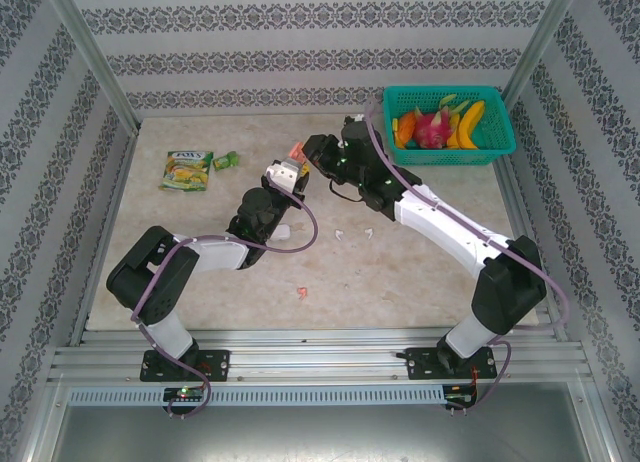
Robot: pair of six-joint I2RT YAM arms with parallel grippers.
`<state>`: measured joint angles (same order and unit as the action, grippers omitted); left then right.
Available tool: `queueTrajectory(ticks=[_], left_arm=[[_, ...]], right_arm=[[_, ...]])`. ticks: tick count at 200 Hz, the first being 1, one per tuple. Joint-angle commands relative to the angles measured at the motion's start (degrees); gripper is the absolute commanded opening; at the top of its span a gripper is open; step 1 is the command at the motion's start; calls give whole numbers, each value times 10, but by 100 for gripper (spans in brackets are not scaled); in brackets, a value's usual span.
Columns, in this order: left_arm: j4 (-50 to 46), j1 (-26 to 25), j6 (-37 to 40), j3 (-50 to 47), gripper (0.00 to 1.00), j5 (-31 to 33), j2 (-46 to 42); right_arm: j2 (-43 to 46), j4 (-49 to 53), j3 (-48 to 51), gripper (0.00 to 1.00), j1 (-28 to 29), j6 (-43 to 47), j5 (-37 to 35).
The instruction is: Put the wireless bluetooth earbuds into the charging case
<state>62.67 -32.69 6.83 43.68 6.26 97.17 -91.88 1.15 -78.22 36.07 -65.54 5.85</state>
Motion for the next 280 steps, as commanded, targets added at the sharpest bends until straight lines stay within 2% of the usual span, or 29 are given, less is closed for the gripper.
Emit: queueTrajectory(ticks=[1, 140, 280], left_arm=[[43, -8, -17, 8, 0, 0, 6], [44, -8, -43, 8, 0, -35, -7], [36, -8, -51, 10, 0, -41, -24]], right_arm=[[-15, -28, -4, 25, 8, -20, 4], [-39, -54, 1, 25, 4, -42, 22], [-42, -50, 36, 24, -9, -57, 17]])
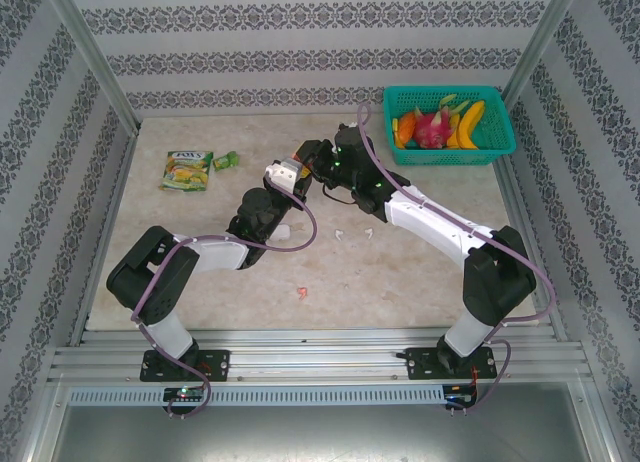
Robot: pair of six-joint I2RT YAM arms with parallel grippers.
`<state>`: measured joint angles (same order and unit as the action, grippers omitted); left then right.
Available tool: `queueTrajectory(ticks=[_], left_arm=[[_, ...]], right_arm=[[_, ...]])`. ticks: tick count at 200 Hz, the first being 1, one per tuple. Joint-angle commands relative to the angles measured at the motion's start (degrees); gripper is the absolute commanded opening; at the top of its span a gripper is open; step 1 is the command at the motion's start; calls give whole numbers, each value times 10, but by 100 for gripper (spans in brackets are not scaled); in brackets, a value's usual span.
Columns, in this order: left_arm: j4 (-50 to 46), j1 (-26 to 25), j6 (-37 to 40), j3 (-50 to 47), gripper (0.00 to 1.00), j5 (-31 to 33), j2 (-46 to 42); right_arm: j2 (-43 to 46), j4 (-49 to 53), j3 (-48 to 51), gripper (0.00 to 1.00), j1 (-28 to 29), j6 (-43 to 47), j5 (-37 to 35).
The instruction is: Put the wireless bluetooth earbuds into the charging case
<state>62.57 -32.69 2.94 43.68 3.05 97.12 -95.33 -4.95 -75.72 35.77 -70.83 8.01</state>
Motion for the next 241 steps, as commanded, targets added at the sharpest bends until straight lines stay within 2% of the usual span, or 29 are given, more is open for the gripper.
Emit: queueTrajectory(ticks=[1, 52, 91, 139, 241], left_arm=[[37, -8, -12, 10, 0, -9, -24], [33, -8, -14, 8, 0, -16, -28], [34, -8, -19, 6, 0, -18, -29], [33, -8, -23, 4, 0, -21, -31], [27, -8, -20, 6, 0, -22, -37]], right_arm=[[-7, 11, 11, 24, -5, -4, -5], [-22, 38, -10, 25, -10, 12, 9], [-26, 62, -22, 36, -10, 21, 3], [-27, 80, -32, 43, -10, 25, -6], [9, 100, 0, 45, -19, 33, -32]])
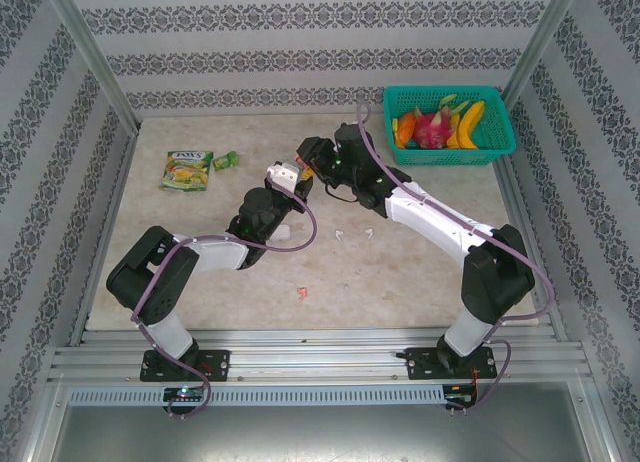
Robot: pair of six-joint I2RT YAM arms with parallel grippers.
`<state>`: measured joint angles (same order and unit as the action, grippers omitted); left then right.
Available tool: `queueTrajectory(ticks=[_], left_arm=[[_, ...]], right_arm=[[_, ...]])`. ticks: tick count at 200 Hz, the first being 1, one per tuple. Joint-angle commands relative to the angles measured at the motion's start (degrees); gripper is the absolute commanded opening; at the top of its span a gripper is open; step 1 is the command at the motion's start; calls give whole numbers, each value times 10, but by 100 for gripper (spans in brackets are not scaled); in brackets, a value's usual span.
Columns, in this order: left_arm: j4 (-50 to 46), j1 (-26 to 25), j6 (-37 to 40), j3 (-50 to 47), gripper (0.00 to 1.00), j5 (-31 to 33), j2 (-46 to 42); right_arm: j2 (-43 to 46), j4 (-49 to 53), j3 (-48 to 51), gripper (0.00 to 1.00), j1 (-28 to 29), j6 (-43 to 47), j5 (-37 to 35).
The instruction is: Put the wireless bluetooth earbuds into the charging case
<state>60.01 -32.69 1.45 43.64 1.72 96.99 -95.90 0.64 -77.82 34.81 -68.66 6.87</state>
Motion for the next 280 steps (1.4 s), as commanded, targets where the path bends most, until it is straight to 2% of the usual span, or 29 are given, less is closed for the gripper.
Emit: queueTrajectory(ticks=[1, 48, 104, 183, 250, 280], left_arm=[[52, -8, -5, 6, 0, -9, -35], [42, -8, 1, 9, 0, -23, -41], [-7, -5, 27, 19, 0, -103, -62], [-1, 10, 0, 9, 0, -151, -57], [25, 81, -64, -38, 0, -203, -79], [13, 112, -78, -53, 0, -208, -99]], right_arm=[[16, 44, 21, 45, -9, 12, -22], [34, 61, 22, 46, -11, 26, -30], [70, 78, 29, 50, -12, 54, -41], [142, 93, 68, 55, -23, 86, -69], [204, 185, 114, 56, -28, 140, -65], [198, 254, 131, 56, -5, 179, -55]])
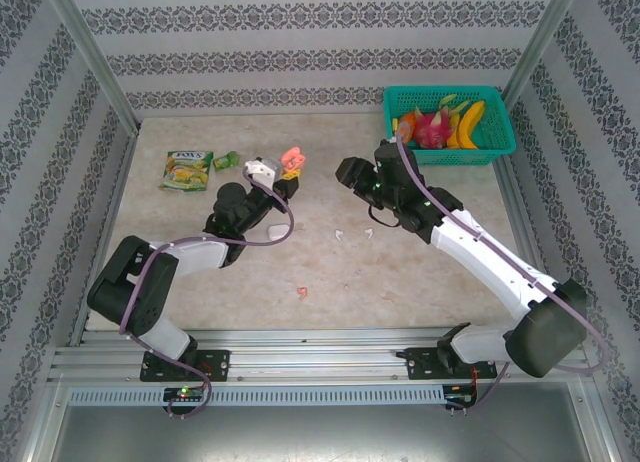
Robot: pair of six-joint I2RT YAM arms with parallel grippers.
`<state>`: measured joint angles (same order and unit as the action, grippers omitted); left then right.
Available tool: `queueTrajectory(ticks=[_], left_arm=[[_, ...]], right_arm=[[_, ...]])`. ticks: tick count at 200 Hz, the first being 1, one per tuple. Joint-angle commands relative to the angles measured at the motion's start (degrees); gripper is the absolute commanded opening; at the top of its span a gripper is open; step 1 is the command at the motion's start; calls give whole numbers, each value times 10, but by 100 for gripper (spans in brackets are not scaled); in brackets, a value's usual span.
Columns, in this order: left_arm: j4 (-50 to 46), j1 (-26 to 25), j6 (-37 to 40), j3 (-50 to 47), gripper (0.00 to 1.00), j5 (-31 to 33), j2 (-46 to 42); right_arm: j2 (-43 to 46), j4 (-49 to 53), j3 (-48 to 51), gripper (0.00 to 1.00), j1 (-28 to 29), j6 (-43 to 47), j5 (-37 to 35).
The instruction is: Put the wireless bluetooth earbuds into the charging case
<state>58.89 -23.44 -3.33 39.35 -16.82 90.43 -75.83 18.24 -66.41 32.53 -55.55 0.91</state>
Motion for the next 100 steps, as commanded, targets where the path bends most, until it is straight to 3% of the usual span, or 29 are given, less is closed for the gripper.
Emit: queueTrajectory(ticks=[1, 52, 100], left_arm=[[24, 20, -30, -12, 0, -22, -34], [14, 42, -39, -36, 0, -3, -63], [4, 74, -45, -58, 0, 31, -90]], right_arm=[[-4, 80, 18, 56, 20, 48, 5], [-91, 134, 45, 56, 139, 29, -33], [-195, 175, 10, 56, 229, -38, -47]])
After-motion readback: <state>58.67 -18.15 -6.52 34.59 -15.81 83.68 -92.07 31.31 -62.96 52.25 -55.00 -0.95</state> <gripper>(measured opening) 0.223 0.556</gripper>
